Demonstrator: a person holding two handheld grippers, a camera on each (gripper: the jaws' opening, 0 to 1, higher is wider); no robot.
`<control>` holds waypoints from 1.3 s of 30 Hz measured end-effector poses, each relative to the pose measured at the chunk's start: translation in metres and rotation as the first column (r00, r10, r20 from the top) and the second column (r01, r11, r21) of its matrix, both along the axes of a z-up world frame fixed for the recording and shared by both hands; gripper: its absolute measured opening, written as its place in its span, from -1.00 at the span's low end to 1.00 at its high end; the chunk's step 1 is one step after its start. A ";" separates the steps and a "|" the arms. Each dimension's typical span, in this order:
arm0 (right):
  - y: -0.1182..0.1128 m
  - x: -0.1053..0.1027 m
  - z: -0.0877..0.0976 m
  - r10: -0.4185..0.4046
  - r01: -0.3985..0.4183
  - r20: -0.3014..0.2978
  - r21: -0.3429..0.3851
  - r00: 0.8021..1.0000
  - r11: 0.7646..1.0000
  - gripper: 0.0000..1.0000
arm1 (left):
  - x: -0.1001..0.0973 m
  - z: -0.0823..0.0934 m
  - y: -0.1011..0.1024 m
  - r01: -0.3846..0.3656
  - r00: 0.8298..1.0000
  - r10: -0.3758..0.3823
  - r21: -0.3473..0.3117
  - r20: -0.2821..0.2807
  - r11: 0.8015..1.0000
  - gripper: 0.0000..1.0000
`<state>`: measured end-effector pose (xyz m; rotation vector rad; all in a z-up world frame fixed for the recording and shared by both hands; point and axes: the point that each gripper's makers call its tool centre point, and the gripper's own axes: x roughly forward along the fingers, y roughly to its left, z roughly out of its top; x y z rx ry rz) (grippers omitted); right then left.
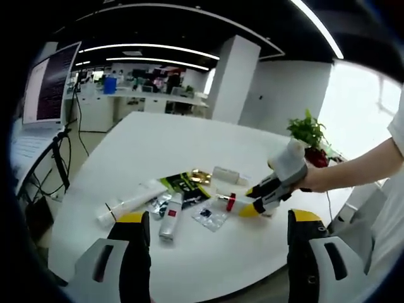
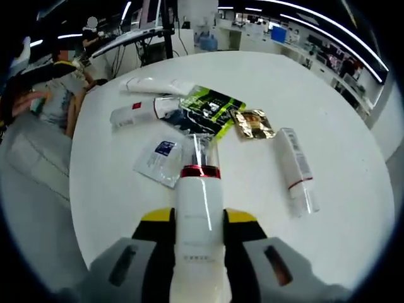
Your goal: Arrange the skincare products in the storage area until every visible bottle or jar stands upright without overlapping.
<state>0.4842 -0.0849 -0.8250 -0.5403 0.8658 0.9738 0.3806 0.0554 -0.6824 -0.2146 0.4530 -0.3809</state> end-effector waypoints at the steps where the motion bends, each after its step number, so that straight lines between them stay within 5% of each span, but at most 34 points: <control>1: 0.001 -0.001 0.000 0.004 -0.004 -0.011 -0.002 1.000 1.000 -0.43 | 0.000 0.000 0.000 0.001 1.000 -0.001 0.000 0.000 1.000 0.76; 9: 0.002 -0.006 -0.004 0.095 -0.100 -0.051 -0.099 0.994 0.990 -0.41 | -0.002 -0.001 -0.003 0.022 1.000 -0.022 -0.004 -0.002 1.000 0.76; 39: 0.045 0.015 -0.009 0.181 -0.206 -0.132 -0.214 0.975 0.955 -0.38 | 0.002 0.005 0.010 -0.031 0.998 0.033 -0.048 0.047 0.998 0.78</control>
